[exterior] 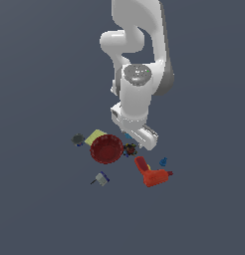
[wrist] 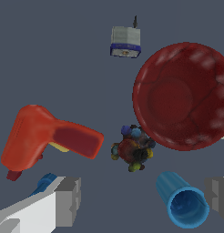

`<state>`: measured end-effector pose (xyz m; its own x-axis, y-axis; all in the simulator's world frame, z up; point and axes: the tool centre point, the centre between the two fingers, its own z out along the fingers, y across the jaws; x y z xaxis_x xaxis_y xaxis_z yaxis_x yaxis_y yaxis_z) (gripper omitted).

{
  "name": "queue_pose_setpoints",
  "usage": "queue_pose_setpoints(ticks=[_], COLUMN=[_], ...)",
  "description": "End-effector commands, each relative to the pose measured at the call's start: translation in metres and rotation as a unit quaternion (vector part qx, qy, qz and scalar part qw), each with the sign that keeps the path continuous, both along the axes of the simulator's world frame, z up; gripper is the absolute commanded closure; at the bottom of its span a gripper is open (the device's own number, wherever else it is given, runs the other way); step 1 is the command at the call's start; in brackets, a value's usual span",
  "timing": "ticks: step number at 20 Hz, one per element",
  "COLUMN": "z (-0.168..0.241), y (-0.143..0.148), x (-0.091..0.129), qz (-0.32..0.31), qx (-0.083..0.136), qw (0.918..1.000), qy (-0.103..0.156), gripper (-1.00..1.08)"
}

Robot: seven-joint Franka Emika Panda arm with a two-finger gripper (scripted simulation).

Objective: Pick up a designated object from a clutter of objects.

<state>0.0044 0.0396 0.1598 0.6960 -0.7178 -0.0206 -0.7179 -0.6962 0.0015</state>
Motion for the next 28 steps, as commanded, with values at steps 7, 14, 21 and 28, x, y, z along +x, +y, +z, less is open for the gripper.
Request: queue_pose_setpoints(ticks=[7, 14, 21, 28], z=[-0.036, -0.061, -0.075, -0.08], y=[0.0, -0.001, -0.001, -0.002], x=[-0.007, -0.014, -0.019, -0.021], qz=[-0.112, -0.192, -0.24, -0.256], qx=[-0.003, -0.006, -0.008, -0.009], qw=[0.9937, 0.9813, 0.9707, 0.9667], qy=[-0.002, -0.004, -0.005, -0.006], gripper=[-0.92, -0.92, -0.92, -0.92])
